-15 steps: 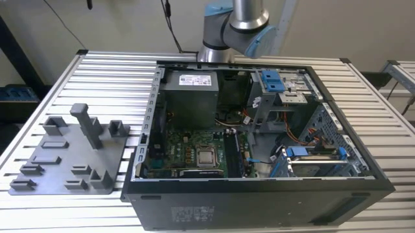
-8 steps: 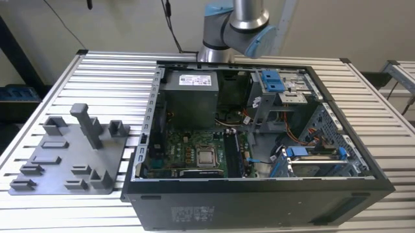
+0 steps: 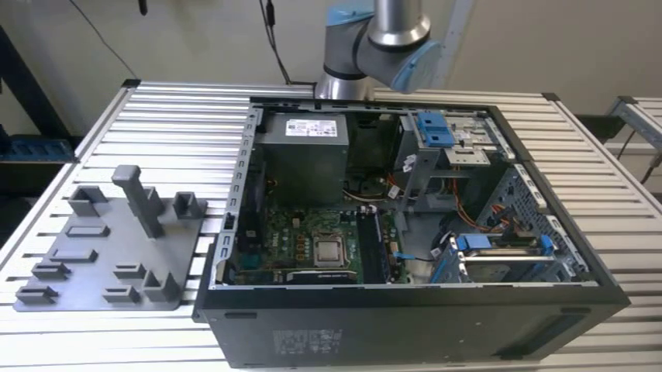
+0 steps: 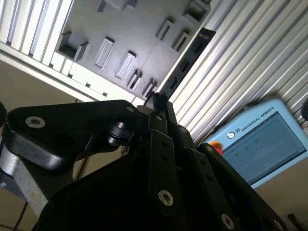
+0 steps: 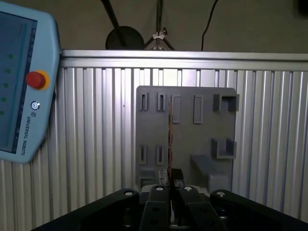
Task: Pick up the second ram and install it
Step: 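Pick up the second ram and move it above second insertion slot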
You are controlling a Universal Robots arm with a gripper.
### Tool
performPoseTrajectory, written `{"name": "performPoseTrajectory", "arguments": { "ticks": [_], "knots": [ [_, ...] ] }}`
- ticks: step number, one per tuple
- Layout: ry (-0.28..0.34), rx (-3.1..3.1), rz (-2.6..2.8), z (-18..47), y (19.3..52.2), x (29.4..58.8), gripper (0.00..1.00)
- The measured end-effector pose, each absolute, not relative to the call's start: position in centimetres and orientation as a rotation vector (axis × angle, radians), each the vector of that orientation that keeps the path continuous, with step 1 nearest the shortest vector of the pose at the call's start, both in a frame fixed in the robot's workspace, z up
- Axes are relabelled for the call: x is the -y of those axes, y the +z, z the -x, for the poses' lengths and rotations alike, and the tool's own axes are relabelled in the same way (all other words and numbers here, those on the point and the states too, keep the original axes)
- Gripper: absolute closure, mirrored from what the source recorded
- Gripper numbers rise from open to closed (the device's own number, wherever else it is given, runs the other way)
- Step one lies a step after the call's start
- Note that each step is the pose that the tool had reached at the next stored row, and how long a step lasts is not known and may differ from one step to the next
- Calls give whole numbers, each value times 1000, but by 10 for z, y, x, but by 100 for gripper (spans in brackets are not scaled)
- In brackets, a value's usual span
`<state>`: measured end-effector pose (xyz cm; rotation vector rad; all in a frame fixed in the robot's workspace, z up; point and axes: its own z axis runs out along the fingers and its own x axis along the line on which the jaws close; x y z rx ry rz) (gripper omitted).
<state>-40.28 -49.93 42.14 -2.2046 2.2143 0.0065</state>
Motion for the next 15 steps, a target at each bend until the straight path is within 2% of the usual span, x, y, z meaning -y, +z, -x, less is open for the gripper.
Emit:
{"name": "performPoseTrajectory", "arguments": {
  "ticks": [15],
  "knots": [
    [14, -2218, 2208, 365, 422, 499, 86]
  ]
}}
